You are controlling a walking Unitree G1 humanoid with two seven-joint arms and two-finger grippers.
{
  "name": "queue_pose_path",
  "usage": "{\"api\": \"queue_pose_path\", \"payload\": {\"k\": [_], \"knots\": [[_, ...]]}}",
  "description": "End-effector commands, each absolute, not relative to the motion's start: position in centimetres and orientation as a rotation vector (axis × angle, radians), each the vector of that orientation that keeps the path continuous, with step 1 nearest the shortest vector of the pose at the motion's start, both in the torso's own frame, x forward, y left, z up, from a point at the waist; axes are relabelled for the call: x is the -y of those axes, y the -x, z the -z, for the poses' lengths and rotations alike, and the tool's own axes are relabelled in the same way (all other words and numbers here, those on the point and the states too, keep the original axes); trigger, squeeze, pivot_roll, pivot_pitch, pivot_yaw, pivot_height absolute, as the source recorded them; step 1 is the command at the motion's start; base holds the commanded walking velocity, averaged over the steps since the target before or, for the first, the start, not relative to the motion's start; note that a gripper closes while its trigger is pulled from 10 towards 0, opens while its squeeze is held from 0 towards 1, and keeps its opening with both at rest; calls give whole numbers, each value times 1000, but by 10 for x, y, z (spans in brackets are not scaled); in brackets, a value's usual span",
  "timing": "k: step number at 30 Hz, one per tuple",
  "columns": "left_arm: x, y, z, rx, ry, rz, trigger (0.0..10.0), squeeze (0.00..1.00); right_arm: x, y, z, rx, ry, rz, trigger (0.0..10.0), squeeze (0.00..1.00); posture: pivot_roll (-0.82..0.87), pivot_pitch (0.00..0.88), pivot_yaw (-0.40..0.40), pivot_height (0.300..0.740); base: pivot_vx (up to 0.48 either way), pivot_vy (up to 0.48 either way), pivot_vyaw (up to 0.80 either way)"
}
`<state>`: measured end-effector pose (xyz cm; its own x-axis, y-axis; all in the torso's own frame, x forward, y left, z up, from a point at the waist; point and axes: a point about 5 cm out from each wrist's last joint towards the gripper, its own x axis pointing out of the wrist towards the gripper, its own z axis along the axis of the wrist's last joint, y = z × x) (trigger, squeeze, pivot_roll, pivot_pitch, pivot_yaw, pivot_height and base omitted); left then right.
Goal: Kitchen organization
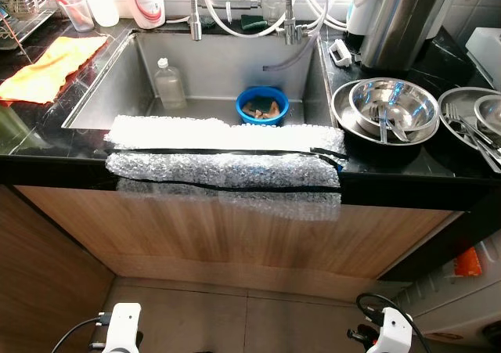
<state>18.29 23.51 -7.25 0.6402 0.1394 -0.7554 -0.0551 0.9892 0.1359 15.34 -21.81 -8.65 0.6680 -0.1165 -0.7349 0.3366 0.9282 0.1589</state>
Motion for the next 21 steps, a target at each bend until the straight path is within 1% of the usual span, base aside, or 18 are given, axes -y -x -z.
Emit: {"api": "queue_pose_path", "payload": {"k": [1, 8, 21], "knots": [[-235, -177, 76, -893, -104, -109, 10000, 0, 219, -144, 90, -830, -300, 275, 10000, 0, -2, 69, 12, 740, 0, 0, 0], [-237, -176, 76, -898, -108, -108, 10000, 0, 218, -144, 90, -828, -307, 275, 10000, 0, -3, 65, 15, 740, 0, 0, 0], [-236, -175, 77, -908, -106, -111, 10000, 0, 217, -145, 90, -822, -311, 279, 10000, 0, 0, 95, 14, 740, 0, 0, 0]]}}
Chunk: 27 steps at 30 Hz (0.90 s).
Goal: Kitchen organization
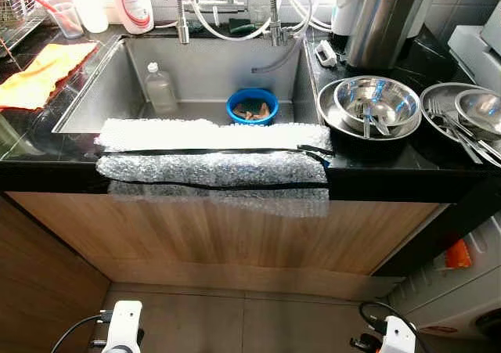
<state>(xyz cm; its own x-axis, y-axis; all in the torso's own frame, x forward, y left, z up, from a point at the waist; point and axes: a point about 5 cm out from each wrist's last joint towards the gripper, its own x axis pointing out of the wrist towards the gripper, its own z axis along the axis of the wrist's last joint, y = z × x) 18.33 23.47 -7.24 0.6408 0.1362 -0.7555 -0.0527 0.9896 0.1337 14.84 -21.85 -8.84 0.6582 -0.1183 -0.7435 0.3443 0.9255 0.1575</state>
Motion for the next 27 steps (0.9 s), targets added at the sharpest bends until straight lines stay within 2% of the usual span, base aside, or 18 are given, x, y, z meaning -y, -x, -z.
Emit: {"api": "queue_pose_path", "payload": {"k": [1, 6, 22, 27], "knots": [[-236, -175, 77, -909, -105, -112, 10000, 0, 217, -145, 90, -822, -311, 279, 10000, 0, 0, 95, 14, 740, 0, 0, 0], [-236, -175, 77, -911, -106, -113, 10000, 0, 217, -146, 90, -820, -312, 279, 10000, 0, 0, 97, 14, 740, 0, 439, 0], [-237, -178, 75, -903, -111, -110, 10000, 0, 215, -147, 90, -816, -316, 277, 10000, 0, 4, 102, 18, 740, 0, 0, 0], [-236, -178, 76, -906, -113, -107, 10000, 0, 215, -147, 90, -815, -319, 277, 10000, 0, 4, 101, 19, 740, 0, 480, 0]]}}
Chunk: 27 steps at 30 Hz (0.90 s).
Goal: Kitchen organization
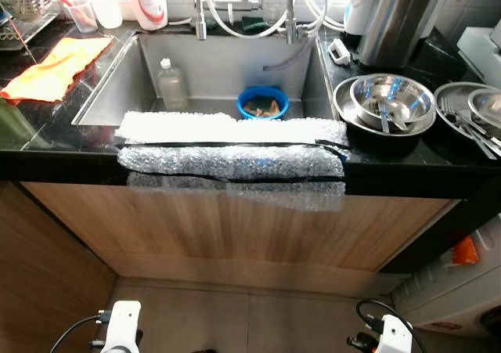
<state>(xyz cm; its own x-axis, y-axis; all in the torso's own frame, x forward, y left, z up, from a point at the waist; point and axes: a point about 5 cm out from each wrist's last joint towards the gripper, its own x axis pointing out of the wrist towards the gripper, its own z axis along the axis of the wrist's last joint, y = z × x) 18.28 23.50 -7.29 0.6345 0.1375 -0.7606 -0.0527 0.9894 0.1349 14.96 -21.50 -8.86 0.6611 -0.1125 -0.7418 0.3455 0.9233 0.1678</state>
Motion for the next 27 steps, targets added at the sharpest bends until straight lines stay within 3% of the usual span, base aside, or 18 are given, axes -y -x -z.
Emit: {"api": "queue_pose_path", "payload": {"k": [1, 5, 18, 27], "knots": [[-236, -178, 76, -906, -113, -106, 10000, 0, 215, -147, 90, -815, -319, 277, 10000, 0, 4, 101, 19, 740, 0, 480, 0], [-236, -178, 75, -904, -115, -107, 10000, 0, 214, -147, 90, -814, -320, 277, 10000, 0, 5, 102, 21, 740, 0, 441, 0], [-235, -188, 70, -856, -170, -80, 10000, 0, 213, -148, 90, -814, -322, 273, 10000, 0, 7, 103, 22, 740, 0, 0, 0], [-231, -193, 68, -842, -188, -65, 10000, 0, 213, -148, 89, -810, -321, 274, 10000, 0, 7, 104, 21, 740, 0, -423, 0]]}}
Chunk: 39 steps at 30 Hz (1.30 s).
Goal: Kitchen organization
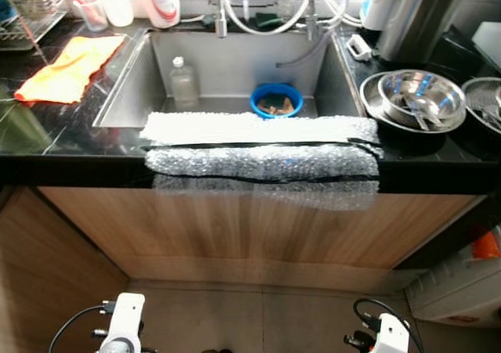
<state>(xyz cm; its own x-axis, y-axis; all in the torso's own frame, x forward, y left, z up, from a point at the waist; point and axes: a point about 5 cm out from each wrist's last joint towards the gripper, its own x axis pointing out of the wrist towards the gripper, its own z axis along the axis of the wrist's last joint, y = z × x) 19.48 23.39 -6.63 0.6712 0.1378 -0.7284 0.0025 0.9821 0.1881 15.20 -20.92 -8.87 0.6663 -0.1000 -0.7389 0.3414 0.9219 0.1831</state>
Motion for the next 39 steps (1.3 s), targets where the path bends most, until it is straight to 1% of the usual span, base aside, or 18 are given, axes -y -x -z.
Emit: {"api": "queue_pose_path", "payload": {"k": [1, 23, 31, 35, 38, 39], "knots": [[-230, -193, 68, -840, -188, -64, 10000, 0, 213, -148, 89, -810, -320, 273, 10000, 0, 7, 104, 21, 740, 0, -382, 0], [-235, -196, 65, -810, -170, -88, 10000, 0, 213, -157, 85, -774, -305, 238, 10000, 0, 7, 102, 16, 740, 0, -17, 0], [-243, -213, 47, -642, -112, -150, 10000, 0, 217, -177, 70, -636, -250, 197, 10000, 0, -2, 101, 19, 740, 0, 0, 0], [-241, -213, 42, -560, -151, -102, 10000, 0, 223, -181, 62, -549, -223, 203, 10000, 0, -7, 98, 22, 740, 0, 0, 0], [-239, -212, 42, -539, -155, -94, 10000, 0, 225, -181, 59, -516, -192, 217, 10000, 0, -4, 99, 24, 740, 0, 0, 0], [-236, -211, 39, -491, -150, -85, 10000, 0, 226, -181, 54, -464, -169, 227, 10000, 0, -5, 93, 25, 740, 0, 0, 0]]}}
